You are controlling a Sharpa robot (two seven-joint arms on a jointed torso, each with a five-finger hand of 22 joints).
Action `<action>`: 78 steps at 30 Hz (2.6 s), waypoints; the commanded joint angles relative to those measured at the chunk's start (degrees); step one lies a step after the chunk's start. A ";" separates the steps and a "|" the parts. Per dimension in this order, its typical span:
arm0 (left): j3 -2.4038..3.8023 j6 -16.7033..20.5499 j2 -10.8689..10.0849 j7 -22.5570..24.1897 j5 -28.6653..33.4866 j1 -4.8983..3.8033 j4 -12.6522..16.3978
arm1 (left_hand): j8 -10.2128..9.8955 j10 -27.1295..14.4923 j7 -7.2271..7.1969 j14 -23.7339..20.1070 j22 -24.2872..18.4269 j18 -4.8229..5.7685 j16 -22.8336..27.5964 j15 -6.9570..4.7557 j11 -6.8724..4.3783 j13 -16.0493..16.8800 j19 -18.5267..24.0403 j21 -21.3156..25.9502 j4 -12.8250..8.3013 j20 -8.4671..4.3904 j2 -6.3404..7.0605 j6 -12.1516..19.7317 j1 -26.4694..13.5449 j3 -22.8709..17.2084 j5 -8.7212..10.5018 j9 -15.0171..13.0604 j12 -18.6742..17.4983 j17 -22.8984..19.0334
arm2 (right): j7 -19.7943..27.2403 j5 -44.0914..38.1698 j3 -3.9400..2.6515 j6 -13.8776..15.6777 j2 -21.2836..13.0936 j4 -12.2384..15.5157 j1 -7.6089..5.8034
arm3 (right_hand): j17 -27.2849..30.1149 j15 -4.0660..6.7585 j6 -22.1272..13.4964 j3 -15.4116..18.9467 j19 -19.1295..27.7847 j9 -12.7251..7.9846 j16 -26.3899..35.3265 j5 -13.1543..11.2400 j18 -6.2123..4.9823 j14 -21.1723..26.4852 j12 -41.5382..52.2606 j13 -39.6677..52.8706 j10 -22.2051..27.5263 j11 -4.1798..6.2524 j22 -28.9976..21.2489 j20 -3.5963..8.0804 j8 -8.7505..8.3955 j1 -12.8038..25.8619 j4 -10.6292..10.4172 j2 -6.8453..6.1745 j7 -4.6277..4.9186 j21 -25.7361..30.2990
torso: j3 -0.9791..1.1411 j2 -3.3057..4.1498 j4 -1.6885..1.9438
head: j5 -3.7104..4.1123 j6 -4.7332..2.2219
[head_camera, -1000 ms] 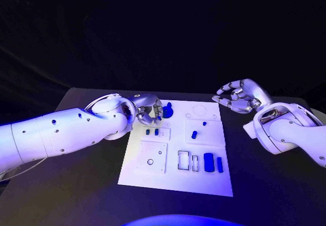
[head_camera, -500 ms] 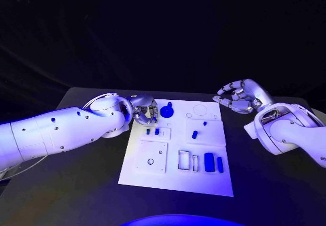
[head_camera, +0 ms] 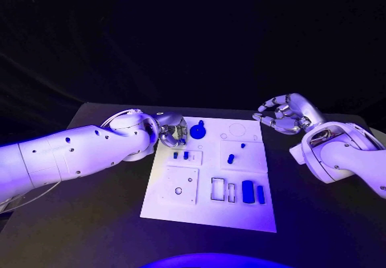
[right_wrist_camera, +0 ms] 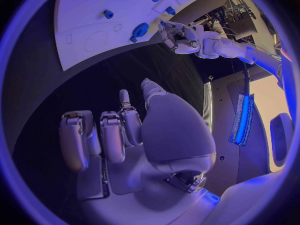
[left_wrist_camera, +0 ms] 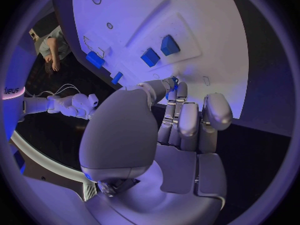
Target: Assemble the parts on the task board
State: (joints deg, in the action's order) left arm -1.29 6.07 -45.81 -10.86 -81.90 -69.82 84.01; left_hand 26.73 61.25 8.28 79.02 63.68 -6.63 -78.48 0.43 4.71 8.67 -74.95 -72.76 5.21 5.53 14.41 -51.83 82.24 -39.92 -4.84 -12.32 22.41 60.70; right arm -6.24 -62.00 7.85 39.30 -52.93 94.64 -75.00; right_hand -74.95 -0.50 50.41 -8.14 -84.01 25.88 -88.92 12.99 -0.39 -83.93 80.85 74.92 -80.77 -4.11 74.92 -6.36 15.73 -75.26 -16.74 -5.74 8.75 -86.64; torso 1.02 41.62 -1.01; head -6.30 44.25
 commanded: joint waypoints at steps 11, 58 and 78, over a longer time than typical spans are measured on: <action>-0.10 -3.34 0.65 -0.49 -0.13 0.01 -0.27 | -0.42 0.48 -0.01 0.17 -0.14 0.67 -0.22 -0.08 -0.18 -0.09 -0.27 -0.19 -0.31 -0.03 0.00 -0.57 -0.67 0.18 0.33 0.05 -0.33 -0.15 | 0.37 -0.62 0.00 -0.40 -0.05 0.17 0.04 | -11.25 0.52 -0.22 0.01 -3.87 0.06 0.29 0.22 -0.56 -5.16 0.06 4.92 -0.21 0.08 12.80 0.27 0.29 -0.01 0.13 0.38 -0.08 0.06 | 0.00 -0.02 0.01 | -0.13 0.11; -0.26 -0.45 0.33 -1.92 0.60 0.24 -0.29 | -8.18 -6.42 1.65 -4.28 -7.03 -0.71 2.50 1.85 2.08 -1.58 3.88 5.36 0.45 1.72 1.97 7.99 -3.69 4.76 0.38 2.05 -5.60 -8.74 | 0.73 -0.98 0.01 -3.44 -0.08 -0.58 0.07 | -2.17 0.85 -1.75 -1.49 1.74 0.38 5.00 -0.51 -3.06 -2.75 -32.92 -27.01 23.27 0.35 6.23 0.75 1.35 -1.25 0.15 -0.69 -0.21 10.64 | -0.06 0.01 -0.03 | 0.17 0.07; 0.71 11.94 -8.22 20.84 51.70 -0.10 1.41 | -7.14 -14.17 3.59 -21.16 -27.33 -3.99 11.64 3.92 3.69 -0.59 16.97 24.78 11.45 3.89 -3.43 5.73 -0.62 26.90 0.16 1.27 4.64 -31.61 | -2.86 -28.24 0.12 -22.38 2.12 -3.08 1.42 | -0.75 -0.42 1.02 -11.81 1.47 -2.06 6.00 -2.99 -3.23 -2.74 -65.55 -56.81 23.08 -1.40 5.67 -0.29 -2.59 -10.22 0.80 -6.86 0.24 12.47 | 0.00 -0.01 -0.03 | 2.78 -0.52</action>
State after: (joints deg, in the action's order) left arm -0.65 14.50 -53.90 1.50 -48.17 -69.82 85.09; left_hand 19.42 46.51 11.65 58.14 36.51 -9.83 -67.00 4.32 8.53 7.96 -58.20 -48.24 16.63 9.35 11.16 -45.81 82.58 -13.79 -4.87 -11.00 26.63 29.28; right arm -7.17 -80.53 7.95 21.70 -50.99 91.65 -73.71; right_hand -74.90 -0.62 51.01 -19.70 -82.29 23.93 -82.71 10.19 -3.53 -84.03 15.47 18.32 -57.34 -5.44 74.92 -6.67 13.28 -85.52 -15.95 -12.07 8.98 -73.99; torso 1.03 41.52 -1.01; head -4.16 43.88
